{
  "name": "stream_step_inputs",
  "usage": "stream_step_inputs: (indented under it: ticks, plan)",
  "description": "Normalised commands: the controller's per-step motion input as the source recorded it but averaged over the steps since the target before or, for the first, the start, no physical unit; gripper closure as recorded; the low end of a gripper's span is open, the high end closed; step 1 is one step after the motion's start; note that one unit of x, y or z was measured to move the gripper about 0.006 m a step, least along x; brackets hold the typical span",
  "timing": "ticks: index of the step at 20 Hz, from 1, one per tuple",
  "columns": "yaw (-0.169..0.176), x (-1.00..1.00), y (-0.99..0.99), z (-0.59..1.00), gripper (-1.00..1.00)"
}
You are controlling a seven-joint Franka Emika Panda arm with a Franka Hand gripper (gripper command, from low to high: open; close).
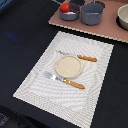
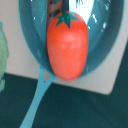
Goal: Place the fish, sausage, and tomato into the frying pan.
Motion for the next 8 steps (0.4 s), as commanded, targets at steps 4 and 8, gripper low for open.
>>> stream_step_inputs:
  ticks: [4, 8]
  plan:
    - [0.003, -0.01, 0.02, 0.15, -1.00]
    - [0.000, 0.00, 0.00, 0.00, -1.00]
